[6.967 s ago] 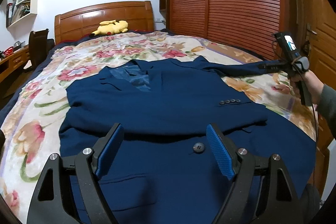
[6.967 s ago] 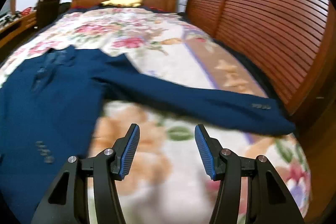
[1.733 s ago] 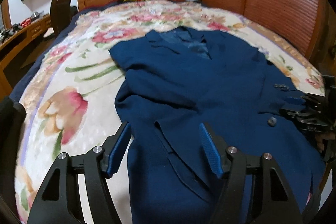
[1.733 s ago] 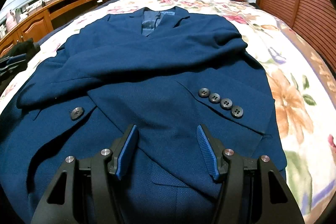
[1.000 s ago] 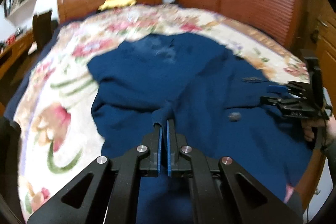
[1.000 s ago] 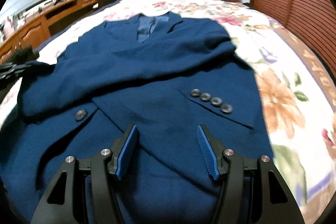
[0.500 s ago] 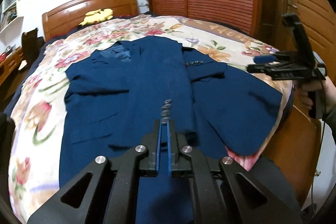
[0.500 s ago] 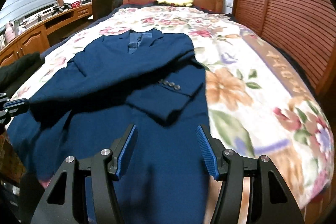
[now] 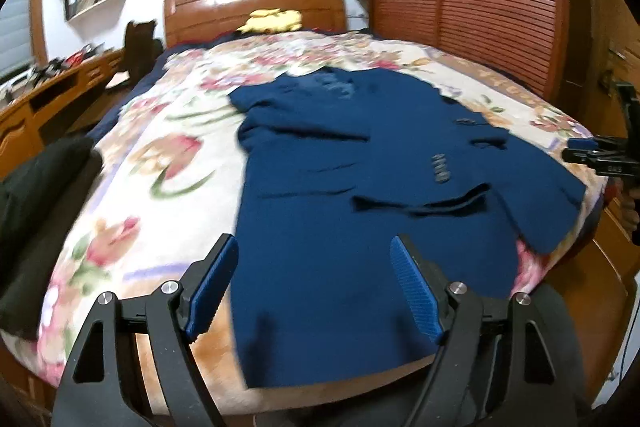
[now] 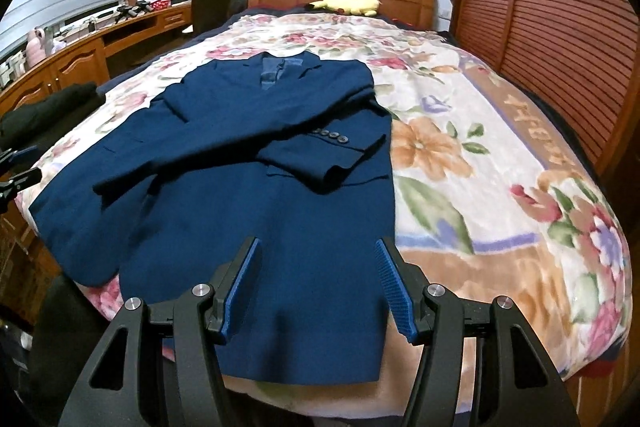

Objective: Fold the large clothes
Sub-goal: 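Grasp the jacket hem with the left tool and fold that side over lengthwise, then close both tools on the hem of the folded navy jacket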

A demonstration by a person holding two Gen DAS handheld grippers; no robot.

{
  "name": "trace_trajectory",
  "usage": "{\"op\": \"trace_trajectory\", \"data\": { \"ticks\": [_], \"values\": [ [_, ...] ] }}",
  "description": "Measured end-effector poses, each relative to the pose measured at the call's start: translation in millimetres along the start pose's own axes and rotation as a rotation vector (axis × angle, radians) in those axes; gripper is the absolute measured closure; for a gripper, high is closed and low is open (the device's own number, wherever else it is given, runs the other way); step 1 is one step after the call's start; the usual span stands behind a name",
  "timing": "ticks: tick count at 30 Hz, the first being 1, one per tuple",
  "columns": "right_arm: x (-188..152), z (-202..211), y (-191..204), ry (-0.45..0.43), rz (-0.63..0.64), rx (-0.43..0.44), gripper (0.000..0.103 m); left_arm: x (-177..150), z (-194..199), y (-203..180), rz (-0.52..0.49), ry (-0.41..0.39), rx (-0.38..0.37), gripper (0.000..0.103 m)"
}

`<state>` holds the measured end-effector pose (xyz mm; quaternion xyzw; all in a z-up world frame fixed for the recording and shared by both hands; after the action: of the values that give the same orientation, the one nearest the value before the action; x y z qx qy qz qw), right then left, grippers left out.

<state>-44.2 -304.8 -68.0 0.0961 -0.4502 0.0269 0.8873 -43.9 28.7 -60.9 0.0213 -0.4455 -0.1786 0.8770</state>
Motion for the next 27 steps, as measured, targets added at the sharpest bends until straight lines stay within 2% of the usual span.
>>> {"op": "trace_trajectory", "data": {
  "ticks": [9,17,27],
  "values": [
    [-12.4,-17.2,-6.1,0.035,-0.007,-0.049,0.042,-35.2,-15.2,18.0,0.061,0.045,0.028,0.024],
    [-18.7,-38.1,-18.4,0.064,-0.044,-0.085,0.042,-51.5,-23.6,24.3,0.084,0.073,0.032,0.024],
    [-25.5,-46.8,-25.1,0.098,-0.079,-0.038,0.042,-52.0,-24.5,26.8,0.105,0.059,0.019,0.024]
  ]
}}
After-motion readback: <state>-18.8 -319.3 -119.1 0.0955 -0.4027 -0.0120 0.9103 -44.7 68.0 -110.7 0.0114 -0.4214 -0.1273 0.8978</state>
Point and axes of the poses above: each gripper's, at about its wrist camera, not at the fingertips, and z roughly against the way its jaws point, y to its left, x to its top, the point moved 6 cm from there along -z, roughly the way its jaws point, and after that the axes turned 13 degrees about -z, right-handed, at the moved point
